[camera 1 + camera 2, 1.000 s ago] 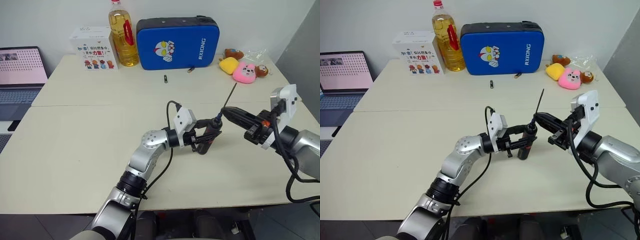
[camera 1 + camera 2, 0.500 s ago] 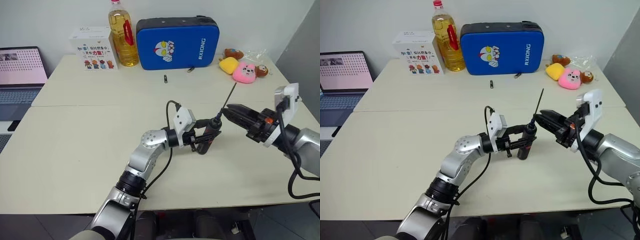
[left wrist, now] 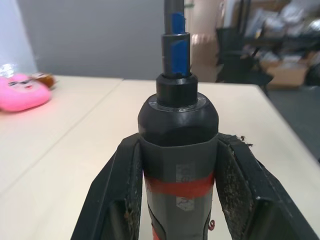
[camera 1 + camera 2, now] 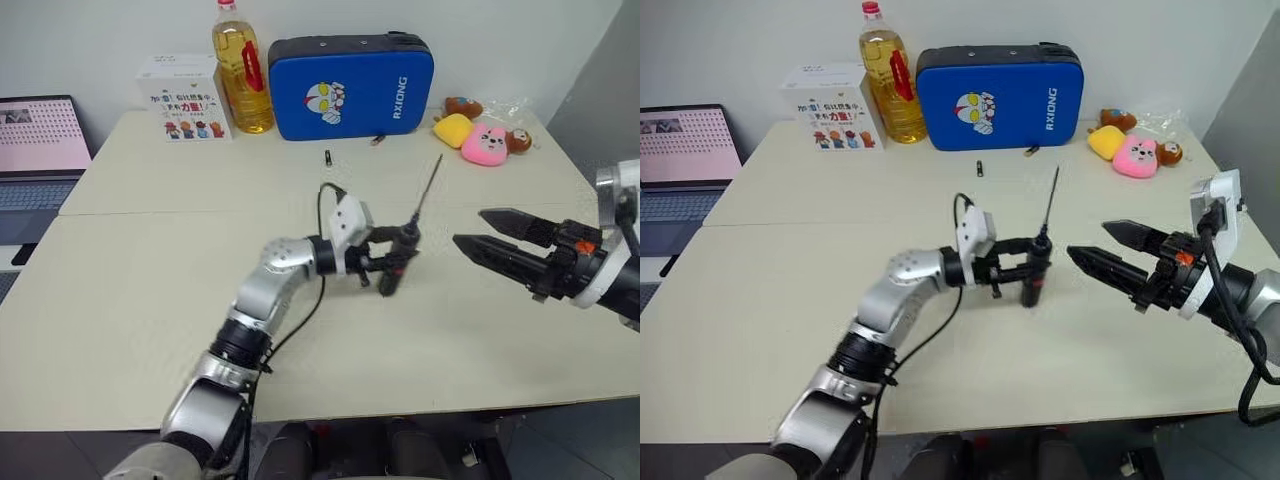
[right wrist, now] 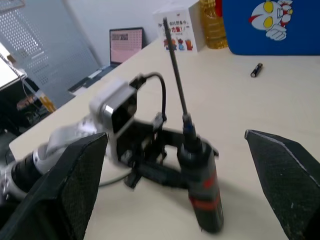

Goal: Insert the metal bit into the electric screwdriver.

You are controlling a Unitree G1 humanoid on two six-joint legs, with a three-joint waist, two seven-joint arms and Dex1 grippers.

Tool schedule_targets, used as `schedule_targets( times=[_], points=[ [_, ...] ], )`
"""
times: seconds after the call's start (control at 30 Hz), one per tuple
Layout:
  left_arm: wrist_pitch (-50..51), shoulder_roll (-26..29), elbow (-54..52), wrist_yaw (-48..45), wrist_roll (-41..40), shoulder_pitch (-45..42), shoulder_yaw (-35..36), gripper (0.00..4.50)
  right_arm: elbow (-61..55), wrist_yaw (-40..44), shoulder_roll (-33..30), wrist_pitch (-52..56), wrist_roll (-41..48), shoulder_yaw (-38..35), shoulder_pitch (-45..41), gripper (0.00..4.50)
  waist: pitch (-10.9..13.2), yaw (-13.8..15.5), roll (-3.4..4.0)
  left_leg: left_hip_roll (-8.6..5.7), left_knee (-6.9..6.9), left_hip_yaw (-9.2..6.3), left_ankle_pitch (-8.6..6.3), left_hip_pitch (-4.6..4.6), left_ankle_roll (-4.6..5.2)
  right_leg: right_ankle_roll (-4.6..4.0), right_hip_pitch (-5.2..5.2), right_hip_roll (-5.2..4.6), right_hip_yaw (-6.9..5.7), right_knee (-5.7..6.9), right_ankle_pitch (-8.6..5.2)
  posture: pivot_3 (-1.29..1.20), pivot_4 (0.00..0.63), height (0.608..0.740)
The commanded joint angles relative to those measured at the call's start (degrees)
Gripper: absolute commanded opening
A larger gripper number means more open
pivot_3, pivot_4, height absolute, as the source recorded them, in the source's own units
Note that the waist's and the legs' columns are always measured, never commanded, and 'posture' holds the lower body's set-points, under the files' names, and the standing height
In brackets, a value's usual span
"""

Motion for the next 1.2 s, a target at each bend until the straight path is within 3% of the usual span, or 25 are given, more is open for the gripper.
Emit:
schedule_targets(
  times=[0.03,0.17,0.27,0.33,0.43,0.67,0.77,0.97,1.03,1.2],
  points=[
    [3.7,4.2,-1.3,-1.6,-3.1,-4.5,5.7,1.69,-1.0,2.5,0.5,-1.5,-4.7,1.8,-0.5,4.49,0.0,0.0,0.01,0.01,0.0,-0.01,0.0,0.01,0.0,0.0,0.0,0.01,-0.02,0.01,0.0,0.0,0.15,0.74],
    [6.9,15.7,0.4,-9.0,-2.3,-9.8,8.3,1.69,-2.6,5.7,3.2,-3.2,-10.8,6.3,-0.8,4.49,0.1,0.1,-0.09,-0.02,0.0,-0.07,-0.01,-0.17,0.01,0.01,-0.17,-0.01,-0.07,-0.02,0.01,0.0,0.15,0.74],
    [2.8,25.9,4.8,-19.1,3.5,-11.9,3.6,1.69,-3.4,11.1,3.8,-6.0,-19.9,10.6,-0.1,4.49,0.1,0.1,-0.06,-0.06,-0.03,0.0,0.0,-0.36,-0.01,0.01,-0.47,-0.02,0.0,0.02,0.01,0.0,0.15,0.74],
    [-1.7,28.7,8.4,-22.2,7.0,-11.8,1.0,1.69,-4.7,13.1,4.4,-8.4,-26.3,14.3,0.4,4.49,0.1,0.0,0.0,-0.08,-0.08,0.02,0.01,-0.34,-0.03,0.01,-0.5,-0.03,0.03,0.0,0.01,0.0,0.15,0.74],
    [-8.8,28.4,14.5,-22.2,10.8,-12.5,-0.3,1.69,-5.9,14.1,6.0,-11.0,-33.0,18.3,0.7,4.49,0.1,0.5,0.04,-0.1,-0.06,0.04,0.0,-0.34,-0.02,0.01,-0.52,-0.07,0.07,0.02,0.01,0.0,0.15,0.74],
    [-18.4,18.8,30.0,-23.6,16.5,-16.5,-5.3,1.69,-4.5,14.7,11.1,-15.5,-44.9,24.2,2.1,4.49,0.1,0.9,-0.05,-0.16,0.14,0.02,-0.01,-0.47,0.0,0.12,-0.51,-0.1,0.02,0.05,0.11,0.0,0.15,0.74],
    [-21.6,14.7,36.4,-22.5,18.8,-17.7,-6.2,1.69,-4.4,14.8,12.6,-15.8,-47.0,24.6,3.0,4.49,0.1,0.5,-0.07,-0.18,0.13,0.08,-0.01,-0.62,0.0,0.13,-0.74,-0.1,0.11,0.16,0.11,0.0,0.15,0.74],
    [-27.2,11.8,43.7,-22.1,21.7,-18.5,-6.1,1.69,-5.4,14.6,14.3,-14.9,-48.5,23.1,4.3,4.49,0.1,0.3,-0.07,-0.18,0.17,0.1,0.07,-0.77,-0.14,0.14,-0.97,-0.1,0.13,0.4,0.1,0.0,0.15,0.74],
    [-27.6,11.3,44.7,-22.2,21.7,-19.1,-5.4,2.38,-5.7,14.1,14.9,-14.2,-47.9,22.1,4.5,4.5,0.1,0.3,-0.07,-0.2,0.23,0.12,-0.01,-0.75,0.0,0.14,-0.97,-0.1,0.15,0.48,0.1,0.0,0.15,0.74],
    [-25.7,12.5,42.6,-24.4,19.7,-19.4,-2.7,3.2,-5.2,15.2,15.0,-13.5,-47.8,21.3,4.6,4.5,0.1,0.3,-0.07,-0.19,0.35,0.09,-0.01,-0.75,0.01,0.13,-0.97,-0.1,0.12,0.65,0.1,0.0,0.15,0.74]
  ],
)
